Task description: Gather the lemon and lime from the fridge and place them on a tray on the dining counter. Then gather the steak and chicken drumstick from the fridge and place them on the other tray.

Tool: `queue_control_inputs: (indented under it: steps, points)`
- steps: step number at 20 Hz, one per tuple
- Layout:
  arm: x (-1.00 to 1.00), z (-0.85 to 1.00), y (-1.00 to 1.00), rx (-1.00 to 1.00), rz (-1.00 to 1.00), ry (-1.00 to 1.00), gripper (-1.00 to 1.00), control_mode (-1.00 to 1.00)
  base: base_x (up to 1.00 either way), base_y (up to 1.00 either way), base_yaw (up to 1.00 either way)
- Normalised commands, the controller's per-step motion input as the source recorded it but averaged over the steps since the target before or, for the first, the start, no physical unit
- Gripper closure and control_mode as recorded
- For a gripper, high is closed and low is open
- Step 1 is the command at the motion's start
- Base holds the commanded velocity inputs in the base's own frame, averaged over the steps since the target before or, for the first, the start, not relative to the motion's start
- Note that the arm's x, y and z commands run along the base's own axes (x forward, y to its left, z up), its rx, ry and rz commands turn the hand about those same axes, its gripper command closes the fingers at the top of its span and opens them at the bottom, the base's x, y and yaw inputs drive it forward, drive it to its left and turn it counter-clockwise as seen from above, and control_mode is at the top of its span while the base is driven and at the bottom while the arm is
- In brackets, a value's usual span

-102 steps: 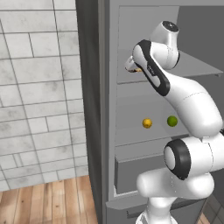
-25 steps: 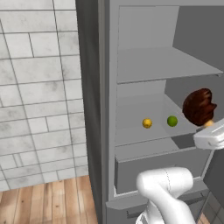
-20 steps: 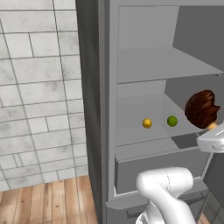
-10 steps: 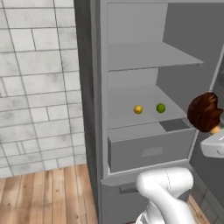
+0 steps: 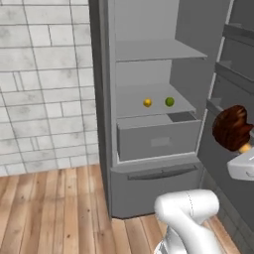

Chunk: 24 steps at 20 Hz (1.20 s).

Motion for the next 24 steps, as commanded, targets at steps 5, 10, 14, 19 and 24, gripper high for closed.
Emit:
queue_control_inputs:
  steps: [5, 10, 14, 19, 24]
  points:
    - [0.00, 0.00, 0.00, 0.00, 0.00, 0.00, 1.00, 1.00, -0.78, 0.26, 0.18]
    - [0.00, 0.00, 0.00, 0.00, 0.00, 0.00, 1.00, 1.00, -0.79, 0.13, 0.26]
    - [0.00, 0.00, 0.00, 0.00, 0.00, 0.00, 1.00, 1.00, -0.74, 0.14, 0.29]
    - [0.00, 0.00, 0.00, 0.00, 0.00, 0.00, 1.00, 1.00, -0.71, 0.25, 0.33]
    - [0.00, 0.00, 0.00, 0.00, 0.00, 0.00, 1.00, 1.00, -0.69, 0.34, 0.36]
